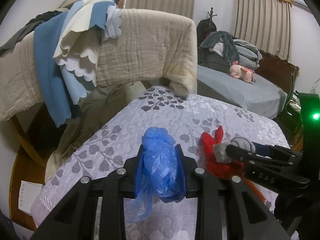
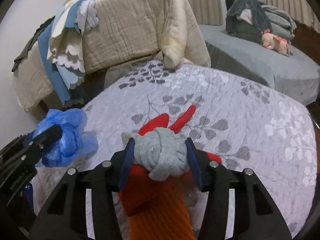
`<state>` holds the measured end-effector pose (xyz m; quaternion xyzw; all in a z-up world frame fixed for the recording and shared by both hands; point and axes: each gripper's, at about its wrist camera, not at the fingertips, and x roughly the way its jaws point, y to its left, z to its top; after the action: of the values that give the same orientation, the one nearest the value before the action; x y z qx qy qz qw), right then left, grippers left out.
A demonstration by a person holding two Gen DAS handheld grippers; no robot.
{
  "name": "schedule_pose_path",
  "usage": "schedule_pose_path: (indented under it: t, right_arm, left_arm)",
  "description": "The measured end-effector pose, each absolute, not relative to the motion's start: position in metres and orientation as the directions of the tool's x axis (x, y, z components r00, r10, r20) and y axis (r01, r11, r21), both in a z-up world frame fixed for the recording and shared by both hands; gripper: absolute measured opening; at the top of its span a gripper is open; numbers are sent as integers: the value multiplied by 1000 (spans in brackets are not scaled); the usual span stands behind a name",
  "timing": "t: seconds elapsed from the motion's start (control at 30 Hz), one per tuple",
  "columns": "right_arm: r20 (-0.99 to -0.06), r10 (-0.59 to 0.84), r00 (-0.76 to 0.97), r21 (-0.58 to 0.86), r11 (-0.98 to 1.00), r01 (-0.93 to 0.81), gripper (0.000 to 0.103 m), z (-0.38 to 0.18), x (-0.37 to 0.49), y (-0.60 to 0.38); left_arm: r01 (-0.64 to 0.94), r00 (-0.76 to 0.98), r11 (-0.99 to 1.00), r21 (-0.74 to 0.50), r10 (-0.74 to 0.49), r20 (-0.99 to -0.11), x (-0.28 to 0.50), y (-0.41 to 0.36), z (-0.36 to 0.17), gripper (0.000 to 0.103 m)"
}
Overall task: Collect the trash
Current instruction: 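Lift the blue bag with the left gripper while the right gripper grasps the grey sock, then carry the blue bag and grey sock over the bin and release both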
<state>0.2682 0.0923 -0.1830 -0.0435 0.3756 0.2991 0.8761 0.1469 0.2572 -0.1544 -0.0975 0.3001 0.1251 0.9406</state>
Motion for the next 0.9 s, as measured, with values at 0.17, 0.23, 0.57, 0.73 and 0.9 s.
schedule_pose_path:
  t: [0.17, 0.23, 0.57, 0.73, 0.9]
  right_arm:
    - [-658, 490, 572, 150, 829, -539, 49, -162, 261, 73]
    - [-643, 484, 593, 139, 836, -531, 49, -152, 255, 64]
    - [-595, 454, 663, 139, 871, -472, 49, -116, 234, 9]
    - [-574, 428, 698, 136, 891, -434, 49, -102, 219, -25]
    - [-555, 400, 730, 135, 908, -396, 49, -88, 204, -58]
  left_arm:
    - [-273, 806, 956, -111, 164, -569, 144, 244, -142, 29]
    - [-260, 813, 959, -111, 156, -560, 144, 236, -136, 29]
    - [-185, 851, 976, -116, 101, -515, 137, 192, -106, 29]
    - [-141, 865, 983, -121, 63, -498, 133, 167, -93, 29]
    - [-88, 876, 988, -123, 18, -482, 126, 139, -82, 29]
